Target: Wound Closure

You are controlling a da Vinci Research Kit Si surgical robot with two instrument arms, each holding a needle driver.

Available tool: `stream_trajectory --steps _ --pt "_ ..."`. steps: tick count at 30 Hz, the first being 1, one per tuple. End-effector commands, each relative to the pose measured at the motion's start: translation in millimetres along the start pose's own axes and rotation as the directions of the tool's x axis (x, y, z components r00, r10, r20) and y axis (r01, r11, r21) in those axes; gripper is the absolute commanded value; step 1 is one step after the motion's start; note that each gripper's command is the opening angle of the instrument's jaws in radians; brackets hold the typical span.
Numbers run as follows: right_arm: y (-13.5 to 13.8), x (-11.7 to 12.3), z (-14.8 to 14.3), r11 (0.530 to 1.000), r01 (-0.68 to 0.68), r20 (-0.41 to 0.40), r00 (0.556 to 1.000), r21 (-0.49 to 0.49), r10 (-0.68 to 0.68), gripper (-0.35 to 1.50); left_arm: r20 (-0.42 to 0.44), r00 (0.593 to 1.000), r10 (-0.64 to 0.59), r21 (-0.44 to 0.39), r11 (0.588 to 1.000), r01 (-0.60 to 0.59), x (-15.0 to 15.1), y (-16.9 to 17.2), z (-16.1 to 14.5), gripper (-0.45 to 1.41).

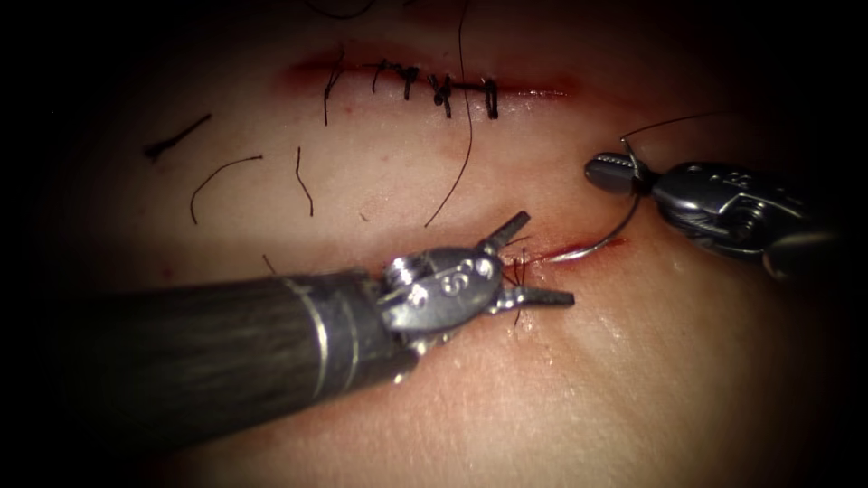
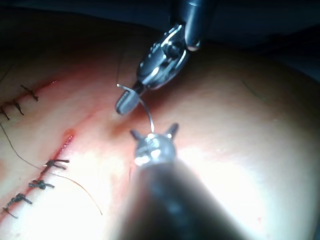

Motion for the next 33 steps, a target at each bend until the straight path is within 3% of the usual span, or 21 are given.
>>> stream_trajectory --steps 1,3,6,15,19,23,33 --pt "-1.1 -0.6 1.0 0.993 0.033 -0.04 0.999 0.114 -0.028 -0.35 -0.011 0.999 -0.048 -0.038 0.998 0.048 -0.3 -0.5 0.2 0.79" --pt "-1.9 -0.5 1.3 0.969 0.07 -0.087 0.995 0.235 -0.051 -0.35 -0.012 0.993 -0.12 -0.102 0.988 0.118 -0.7 -1.5 -0.4 0.79" --pt "-2.5 -0.2 1.5 0.937 0.101 -0.126 0.99 0.334 -0.062 -0.35 -0.007 0.986 -0.169 -0.157 0.974 0.166 -1.5 -2.4 -0.6 0.79" --pt "-3.8 0.9 3.3 0.83 0.177 -0.231 0.971 0.529 -0.06 -0.35 0.063 0.973 -0.224 -0.324 0.917 0.232 -4.3 -3.3 1.3 0.79" --pt "-4.7 1.4 4.6 0.782 0.253 -0.325 0.943 0.57 -0.068 -0.35 0.095 0.959 -0.268 -0.381 0.88 0.284 -4.8 -3.7 2.3 0.78" --pt "-5.2 1.4 5.0 0.757 0.297 -0.359 0.929 0.582 -0.088 -0.35 0.114 0.951 -0.286 -0.4 0.863 0.308 -4.8 -4.0 2.3 0.78" --pt "-5.8 1.4 4.7 0.722 0.377 -0.42 0.898 0.58 -0.132 -0.35 0.111 0.953 -0.282 -0.39 0.87 0.302 -5.1 -4.6 2.0 0.67"
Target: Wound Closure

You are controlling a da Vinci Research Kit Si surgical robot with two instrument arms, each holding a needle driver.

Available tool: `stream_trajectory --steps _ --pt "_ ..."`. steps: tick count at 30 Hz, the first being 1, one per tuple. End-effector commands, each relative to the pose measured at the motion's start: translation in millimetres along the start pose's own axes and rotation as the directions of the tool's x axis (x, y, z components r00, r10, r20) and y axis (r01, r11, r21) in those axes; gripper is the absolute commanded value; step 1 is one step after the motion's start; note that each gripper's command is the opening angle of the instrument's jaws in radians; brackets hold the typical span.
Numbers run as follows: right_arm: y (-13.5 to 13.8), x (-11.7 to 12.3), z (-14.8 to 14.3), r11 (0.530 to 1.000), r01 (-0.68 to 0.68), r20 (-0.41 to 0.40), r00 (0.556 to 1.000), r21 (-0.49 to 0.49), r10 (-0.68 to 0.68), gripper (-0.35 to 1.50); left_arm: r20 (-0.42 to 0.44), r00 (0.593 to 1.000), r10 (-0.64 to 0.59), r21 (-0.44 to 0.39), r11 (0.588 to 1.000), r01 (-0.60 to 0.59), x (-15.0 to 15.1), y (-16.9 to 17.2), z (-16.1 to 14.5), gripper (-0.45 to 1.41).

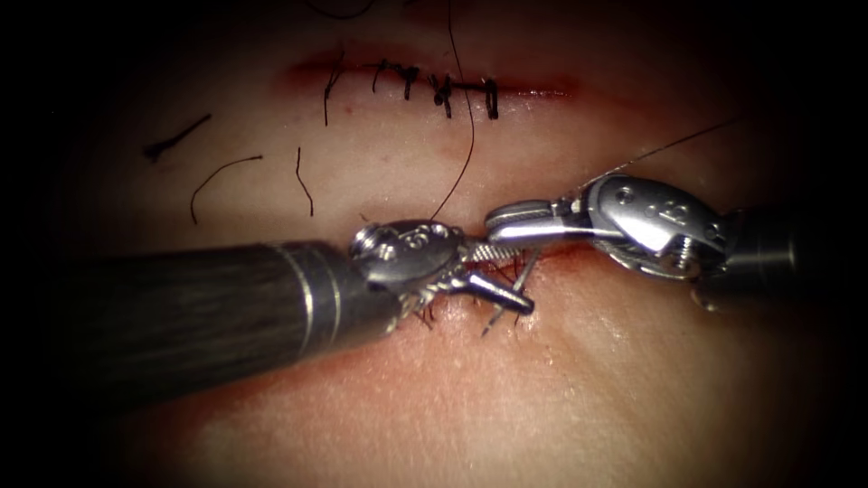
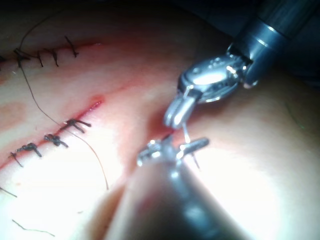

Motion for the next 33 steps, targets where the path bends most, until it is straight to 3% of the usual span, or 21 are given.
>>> stream_trajectory --steps 1,5,12,19,25,32,33 --pt "-0.2 -0.7 0.6 1.0 -0.002 -0.003 1.0 0.006 0.002 -0.35 0.001 1.0 0.001 -0.002 1.0 -0.001 -0.2 -0.3 0.6 0.62" --pt "-0.4 -0.6 0.8 1.0 0.005 -0.004 1.0 0.006 -0.005 -0.35 0.001 1.0 0.002 -0.001 1.0 -0.002 -0.4 -0.2 0.8 0.37" --pt "-0.4 -0.5 1.3 1.0 0.011 -0.005 1.0 0.004 -0.011 -0.35 0.001 1.0 0.007 0.004 1.0 -0.007 -0.8 -0.4 1.6 0.34" --pt "-0.8 -0.3 1.4 1.0 0.012 -0.008 1.0 0.01 -0.012 -0.35 0.003 1.0 0.011 0.0 1.0 -0.011 -1.0 -0.6 1.5 -0.11" --pt "-1.1 -0.2 1.1 1.0 0.012 -0.009 1.0 0.015 -0.012 -0.35 0.003 0.999 -0.037 0.0 0.999 0.037 -0.9 -0.5 1.0 -0.06" --pt "-1.4 -0.1 1.0 1.0 0.012 0.005 1.0 -0.012 -0.012 -0.35 -0.003 0.998 -0.065 0.013 0.998 0.065 -0.5 -0.2 0.6 -0.22" --pt "-1.4 -0.1 1.0 0.999 0.011 0.018 1.0 -0.037 -0.01 -0.11 -0.004 0.998 -0.065 0.016 0.998 0.065 -0.5 -0.2 0.6 -0.23"
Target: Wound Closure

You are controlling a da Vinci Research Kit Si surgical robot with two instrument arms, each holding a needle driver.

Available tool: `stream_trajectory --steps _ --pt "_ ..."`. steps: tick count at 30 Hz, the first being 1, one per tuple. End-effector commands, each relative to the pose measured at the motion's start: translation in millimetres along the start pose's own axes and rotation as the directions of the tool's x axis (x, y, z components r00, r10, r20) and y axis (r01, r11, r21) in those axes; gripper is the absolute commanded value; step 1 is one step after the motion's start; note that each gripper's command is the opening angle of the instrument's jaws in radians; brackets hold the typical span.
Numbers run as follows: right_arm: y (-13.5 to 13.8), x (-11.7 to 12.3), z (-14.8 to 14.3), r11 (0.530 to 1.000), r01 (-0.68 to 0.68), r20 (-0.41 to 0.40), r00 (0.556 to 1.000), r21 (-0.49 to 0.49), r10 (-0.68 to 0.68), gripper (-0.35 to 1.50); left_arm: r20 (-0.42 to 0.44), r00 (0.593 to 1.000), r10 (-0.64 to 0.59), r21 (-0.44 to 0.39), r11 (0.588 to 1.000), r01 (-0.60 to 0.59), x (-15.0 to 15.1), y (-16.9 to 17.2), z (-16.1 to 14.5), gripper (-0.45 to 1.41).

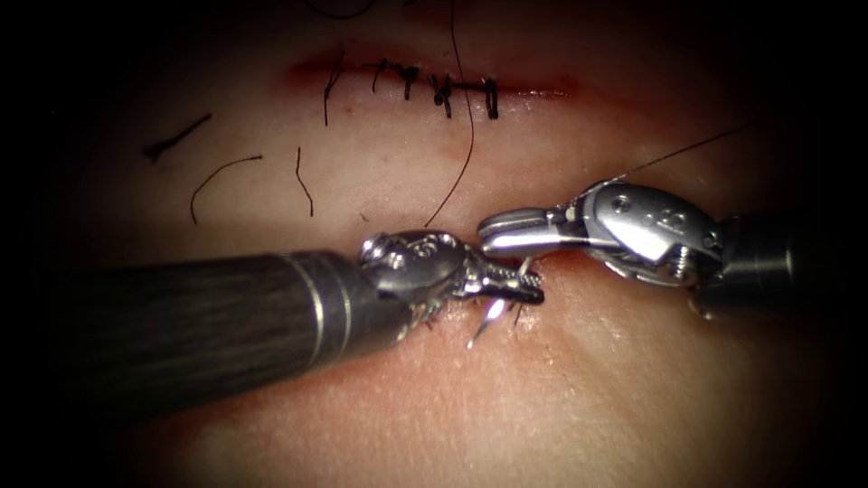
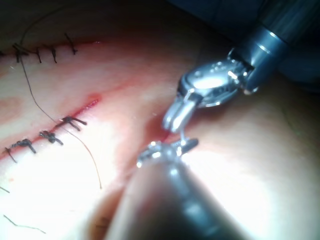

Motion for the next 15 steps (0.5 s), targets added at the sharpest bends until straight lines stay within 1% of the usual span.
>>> stream_trajectory --steps 1,2,3,5,6,8,10,15 --pt "0.0 -0.5 0.6 0.999 -0.02 0.02 1.0 -0.032 0.021 0.19 -0.001 1.0 0.0 0.001 1.0 0.0 -0.2 -0.4 0.7 -0.27" --pt "0.0 -0.5 0.6 0.998 -0.027 0.031 0.999 -0.049 0.029 0.57 -0.003 1.0 0.0 0.007 1.0 0.0 -0.2 -0.4 0.7 -0.27" --pt "0.0 -0.5 0.6 0.997 -0.04 0.035 0.999 -0.071 0.042 0.83 -0.004 1.0 -0.001 0.01 1.0 0.001 -0.1 -0.4 0.7 -0.27" --pt "0.1 -0.5 0.5 0.988 -0.071 0.048 0.996 -0.136 0.078 1.16 -0.009 1.0 -0.002 0.022 1.0 0.002 0.0 -0.4 0.6 -0.27" --pt "0.2 -0.4 0.5 0.985 -0.078 0.054 0.995 -0.152 0.087 1.21 -0.012 1.0 -0.003 0.03 1.0 0.003 0.1 -0.5 0.6 -0.27" --pt "0.2 -0.3 0.5 0.98 -0.081 0.066 0.993 -0.182 0.095 1.25 -0.023 1.0 -0.005 0.043 0.999 0.006 0.4 -0.6 0.4 -0.27" --pt "0.3 0.0 0.5 0.974 -0.091 0.07 0.992 -0.21 0.107 1.26 -0.04 0.999 -0.007 0.054 0.998 0.009 0.7 -0.8 0.2 -0.27" --pt "0.4 0.7 0.3 0.942 -0.095 0.096 0.987 -0.322 0.132 1.3 -0.065 0.998 -0.011 0.067 0.998 0.016 0.9 -1.0 -0.1 -0.27"
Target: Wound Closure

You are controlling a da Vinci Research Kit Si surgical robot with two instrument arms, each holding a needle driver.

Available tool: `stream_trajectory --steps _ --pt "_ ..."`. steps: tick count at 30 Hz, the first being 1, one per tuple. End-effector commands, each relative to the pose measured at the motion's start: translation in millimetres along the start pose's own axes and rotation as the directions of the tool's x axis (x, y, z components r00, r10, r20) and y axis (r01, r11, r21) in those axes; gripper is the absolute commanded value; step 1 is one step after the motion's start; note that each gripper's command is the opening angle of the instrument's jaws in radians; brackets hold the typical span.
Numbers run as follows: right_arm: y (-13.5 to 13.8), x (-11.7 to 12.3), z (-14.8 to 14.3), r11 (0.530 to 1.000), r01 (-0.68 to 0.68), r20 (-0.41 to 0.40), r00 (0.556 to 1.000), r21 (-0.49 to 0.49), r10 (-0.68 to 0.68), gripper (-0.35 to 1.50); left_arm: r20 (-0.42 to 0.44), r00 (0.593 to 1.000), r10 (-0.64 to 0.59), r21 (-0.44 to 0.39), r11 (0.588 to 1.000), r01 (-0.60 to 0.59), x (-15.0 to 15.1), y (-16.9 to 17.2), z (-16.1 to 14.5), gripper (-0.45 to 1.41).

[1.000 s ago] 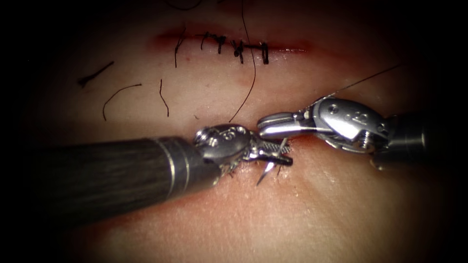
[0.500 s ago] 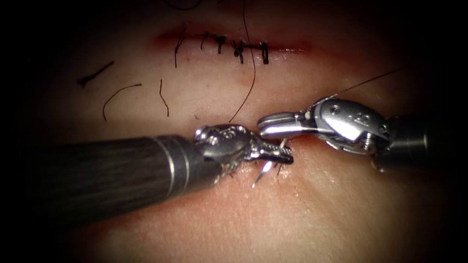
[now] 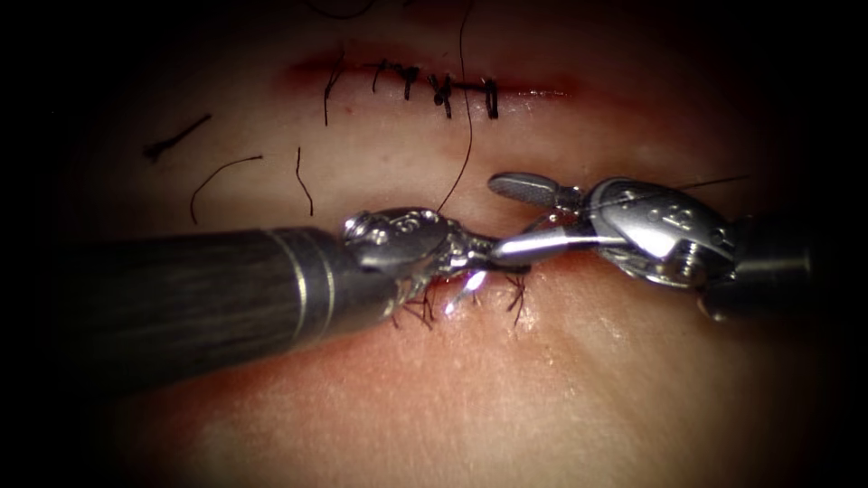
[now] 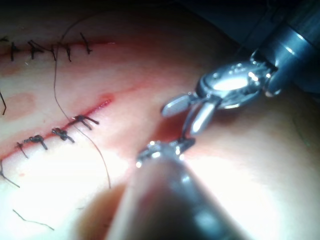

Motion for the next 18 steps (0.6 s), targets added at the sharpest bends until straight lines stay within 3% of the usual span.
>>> stream_trajectory --steps 1,7,12,18 --pt "-0.2 -0.3 0.6 1.0 -0.004 0.008 1.0 -0.021 0.004 1.3 -0.003 1.0 0.0 -0.003 1.0 0.0 -0.2 -0.4 0.7 -0.27" --pt "-1.0 -0.3 0.0 0.991 -0.015 0.017 1.0 -0.136 0.017 1.31 -0.038 0.999 -0.01 -0.005 1.0 0.01 0.2 -0.5 0.6 -0.27" --pt "-1.3 -0.2 -0.6 0.971 -0.022 0.02 0.999 -0.237 0.028 1.15 -0.054 0.998 -0.014 -0.004 1.0 0.013 0.3 -0.5 0.6 -0.27" --pt "-1.9 -0.5 -0.6 0.942 -0.019 0.04 0.999 -0.334 0.034 1.11 -0.074 0.997 -0.017 -0.003 1.0 0.017 0.6 -0.6 0.4 -0.27"
